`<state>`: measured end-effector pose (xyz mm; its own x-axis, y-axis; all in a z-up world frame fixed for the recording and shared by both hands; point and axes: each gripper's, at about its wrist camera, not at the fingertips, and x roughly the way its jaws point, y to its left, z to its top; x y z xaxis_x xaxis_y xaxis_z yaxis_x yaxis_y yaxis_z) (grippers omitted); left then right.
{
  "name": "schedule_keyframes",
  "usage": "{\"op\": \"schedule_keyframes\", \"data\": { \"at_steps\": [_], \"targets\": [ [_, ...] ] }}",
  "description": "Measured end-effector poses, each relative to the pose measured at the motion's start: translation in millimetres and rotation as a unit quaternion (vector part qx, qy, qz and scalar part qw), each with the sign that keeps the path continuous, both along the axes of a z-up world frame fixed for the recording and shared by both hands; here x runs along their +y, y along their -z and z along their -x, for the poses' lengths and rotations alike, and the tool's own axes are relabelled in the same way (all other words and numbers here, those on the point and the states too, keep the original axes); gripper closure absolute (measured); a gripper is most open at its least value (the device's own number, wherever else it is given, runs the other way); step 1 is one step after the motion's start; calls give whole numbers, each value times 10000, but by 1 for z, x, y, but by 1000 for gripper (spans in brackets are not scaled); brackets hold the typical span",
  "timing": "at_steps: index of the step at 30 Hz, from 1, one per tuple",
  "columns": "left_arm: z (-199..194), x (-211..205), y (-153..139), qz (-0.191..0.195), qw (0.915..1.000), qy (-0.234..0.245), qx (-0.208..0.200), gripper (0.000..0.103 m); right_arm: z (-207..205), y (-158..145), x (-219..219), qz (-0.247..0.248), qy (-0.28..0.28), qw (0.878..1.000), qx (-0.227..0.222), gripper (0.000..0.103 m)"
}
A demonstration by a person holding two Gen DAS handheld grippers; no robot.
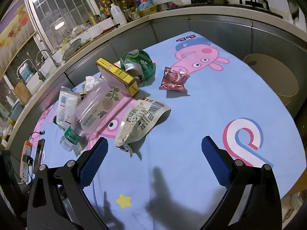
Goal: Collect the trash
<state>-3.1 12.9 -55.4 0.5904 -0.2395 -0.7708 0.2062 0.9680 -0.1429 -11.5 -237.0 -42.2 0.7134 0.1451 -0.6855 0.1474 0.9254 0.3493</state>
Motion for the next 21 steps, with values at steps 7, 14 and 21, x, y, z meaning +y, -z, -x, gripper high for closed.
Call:
{"op": "schedule_keyframes", "data": {
  "at_steps": [7,14,21],
  "targets": [
    [-8,-6,9,-298,9993,-53,236,4,-3,9,-9,-173,42,9998,76,6],
    [-12,-15,14,-748,9967,-59,300,4,-5,21,-16,-368,159,9989,256,6],
    [-14,-10,21,-702,9964,-83,469,4,-9,30,-13,-415,115,9980,455,6]
  ]
}}
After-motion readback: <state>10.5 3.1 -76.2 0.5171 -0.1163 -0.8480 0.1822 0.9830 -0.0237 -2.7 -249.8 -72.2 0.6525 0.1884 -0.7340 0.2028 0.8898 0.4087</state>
